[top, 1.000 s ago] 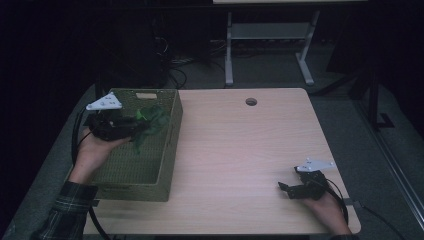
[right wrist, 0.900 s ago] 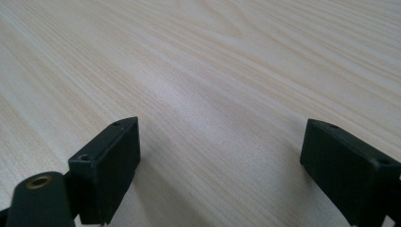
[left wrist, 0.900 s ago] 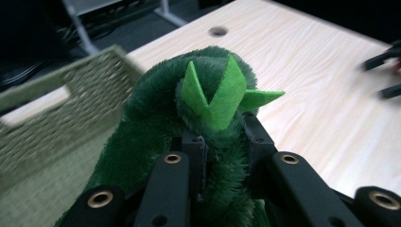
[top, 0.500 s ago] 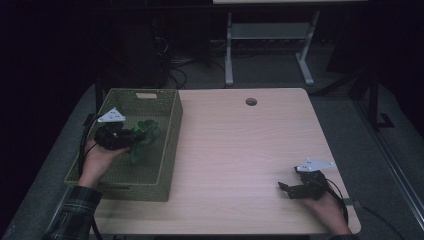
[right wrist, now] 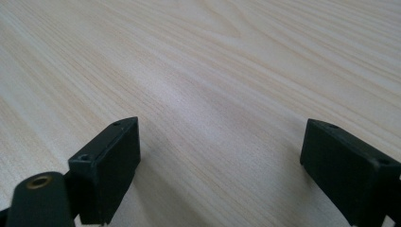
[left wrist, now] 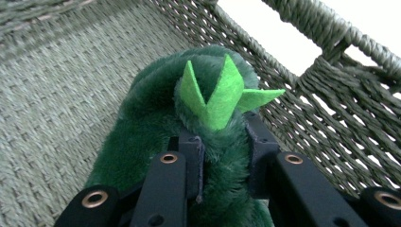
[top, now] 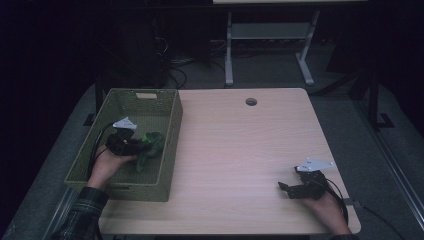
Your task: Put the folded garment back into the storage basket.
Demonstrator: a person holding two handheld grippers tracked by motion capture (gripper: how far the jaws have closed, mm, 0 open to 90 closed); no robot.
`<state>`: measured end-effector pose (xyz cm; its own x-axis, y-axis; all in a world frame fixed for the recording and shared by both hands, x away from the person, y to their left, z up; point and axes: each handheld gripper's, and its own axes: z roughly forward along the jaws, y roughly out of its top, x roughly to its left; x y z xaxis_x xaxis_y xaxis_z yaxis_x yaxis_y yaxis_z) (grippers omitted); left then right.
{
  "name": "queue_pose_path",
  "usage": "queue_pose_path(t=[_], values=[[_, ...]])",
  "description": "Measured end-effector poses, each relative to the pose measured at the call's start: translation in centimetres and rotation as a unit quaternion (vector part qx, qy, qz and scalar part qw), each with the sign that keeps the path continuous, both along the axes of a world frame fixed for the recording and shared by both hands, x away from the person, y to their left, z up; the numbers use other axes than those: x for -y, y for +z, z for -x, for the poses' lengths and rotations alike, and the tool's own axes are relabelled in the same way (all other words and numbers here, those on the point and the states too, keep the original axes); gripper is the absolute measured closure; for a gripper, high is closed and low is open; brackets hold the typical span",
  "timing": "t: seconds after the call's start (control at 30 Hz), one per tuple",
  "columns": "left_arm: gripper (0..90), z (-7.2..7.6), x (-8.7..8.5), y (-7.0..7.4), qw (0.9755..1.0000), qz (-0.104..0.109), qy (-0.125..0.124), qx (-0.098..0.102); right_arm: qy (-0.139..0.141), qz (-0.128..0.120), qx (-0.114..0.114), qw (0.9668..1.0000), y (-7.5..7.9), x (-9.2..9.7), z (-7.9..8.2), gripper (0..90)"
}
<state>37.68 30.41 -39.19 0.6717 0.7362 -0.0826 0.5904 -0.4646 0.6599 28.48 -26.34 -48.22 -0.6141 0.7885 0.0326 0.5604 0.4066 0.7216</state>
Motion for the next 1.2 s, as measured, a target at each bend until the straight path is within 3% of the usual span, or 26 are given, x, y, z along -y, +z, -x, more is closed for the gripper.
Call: queue_pose_path(t=[0.17,0.4,0.5,0.6,0.7,1.0,1.2], values=[[68.1,0.2,0.0,-0.2,1.0,0.002,-0.008,0.004,0.0,0.0,0.0,1.0,0.0,0.0,0.0,12.5],[46.3,0.5,0.4,-0.1,0.9997,-0.008,-0.013,0.017,0.0,0.0,0.0,1.0,0.0,0.0,0.0,12.5],[41.1,0.7,0.6,0.1,0.9995,-0.012,-0.015,0.023,0.0,0.0,0.0,1.0,0.0,0.0,0.0,12.5],[29.1,1.0,0.8,0.4,0.9993,-0.019,-0.015,0.03,-0.001,-0.001,0.0,1.0,0.0,0.0,0.0,12.5],[26.7,1.3,0.7,1.0,0.9991,-0.015,-0.01,0.04,-0.001,-0.001,0.0,1.0,0.0,0.0,0.0,12.5],[17.8,2.1,0.1,2.7,0.9978,0.022,0.001,0.063,-0.001,-0.001,0.0,1.0,0.0,0.0,0.0,12.5],[14.6,2.3,1.4,3.9,0.996,0.054,-0.006,0.071,-0.001,-0.001,0.0,1.0,0.0,0.0,0.0,12.5]])
